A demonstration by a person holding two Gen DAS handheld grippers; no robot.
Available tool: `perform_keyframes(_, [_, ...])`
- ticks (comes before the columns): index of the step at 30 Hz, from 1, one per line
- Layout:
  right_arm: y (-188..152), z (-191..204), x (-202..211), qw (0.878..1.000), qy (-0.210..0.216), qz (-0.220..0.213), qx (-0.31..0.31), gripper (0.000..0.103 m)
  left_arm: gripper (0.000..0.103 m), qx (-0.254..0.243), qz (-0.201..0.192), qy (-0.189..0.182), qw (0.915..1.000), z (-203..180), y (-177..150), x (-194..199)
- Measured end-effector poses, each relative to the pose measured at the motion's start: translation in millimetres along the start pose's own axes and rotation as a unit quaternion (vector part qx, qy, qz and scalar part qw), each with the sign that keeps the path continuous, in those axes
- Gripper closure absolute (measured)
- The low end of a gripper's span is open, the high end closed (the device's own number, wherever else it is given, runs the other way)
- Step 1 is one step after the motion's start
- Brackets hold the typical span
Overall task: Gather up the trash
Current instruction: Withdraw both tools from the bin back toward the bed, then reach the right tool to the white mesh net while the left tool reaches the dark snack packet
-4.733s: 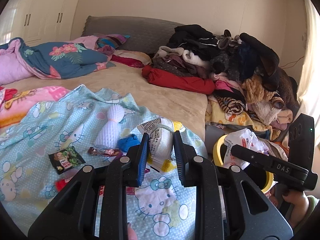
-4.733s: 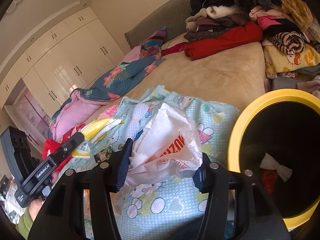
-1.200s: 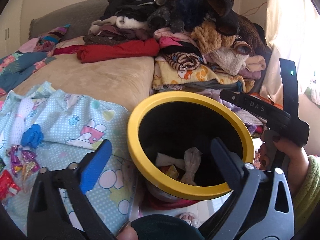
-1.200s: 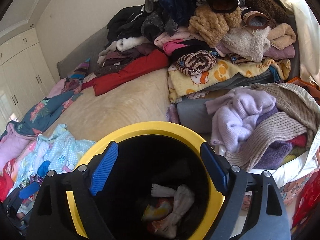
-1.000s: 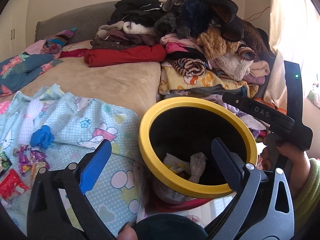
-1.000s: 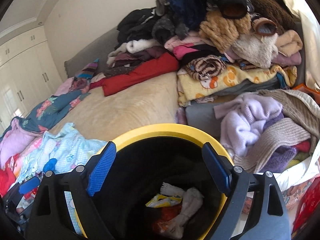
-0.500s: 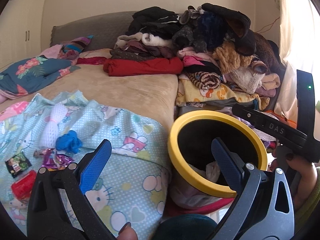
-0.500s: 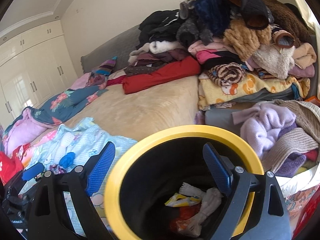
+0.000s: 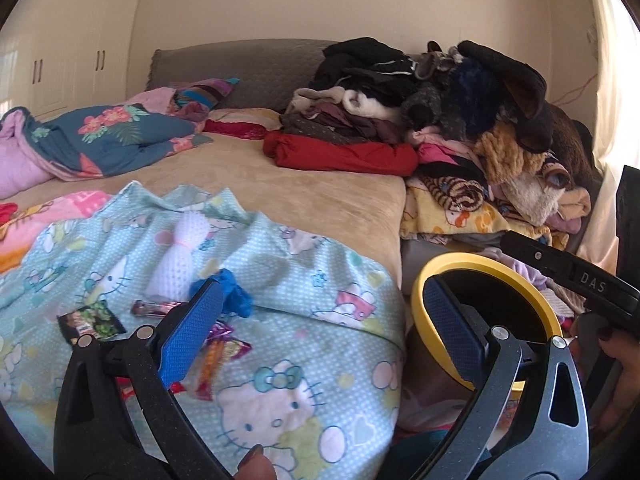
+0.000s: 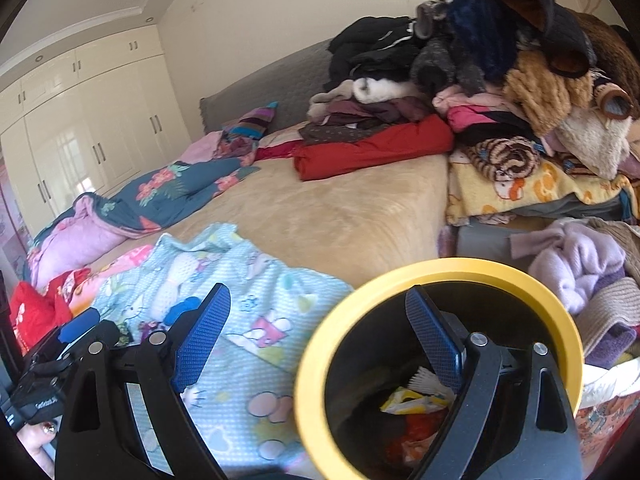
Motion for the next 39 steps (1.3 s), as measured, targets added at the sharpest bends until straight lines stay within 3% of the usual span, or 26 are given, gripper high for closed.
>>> perform_keyframes(12, [7.6,65.3,-31.5,0.997,0.053,0.038,0.044,0.016,0.011,0.058,-0.01,0.044,0.9973,67.8,0.4,13.2])
perform_keyframes(25, [25.2,143.6,-80.2,0.988,0.104,0.068,0.092,0.016,0.013,0.143,0.003,0.081,0.9864,152.9,-18.6,19.4])
perform_keyframes(31, [27.7,174.3,-105.7,0.983,0.113,0.081,0.117,0.016,0.024,0.178,0.012,0.09,0.9799,181.9,-30.2,20.5])
perform_keyframes(39, [25.1,209.4,-144.4,0.975,0.129,0.109,0.145,0.016,0.055,0.227,0.045,0.078,0.9697,207.2,-48.1,8.6])
Point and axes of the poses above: each gripper's, at about its wrist camera, not at the fingertips, and x roughly against the way its jaws point, z to its left, y to its top, the point moved 2 cm from there along -x, roughly the way its jaws point, and after that the axes turned 9 degrees about z, right-handed, at the moved point
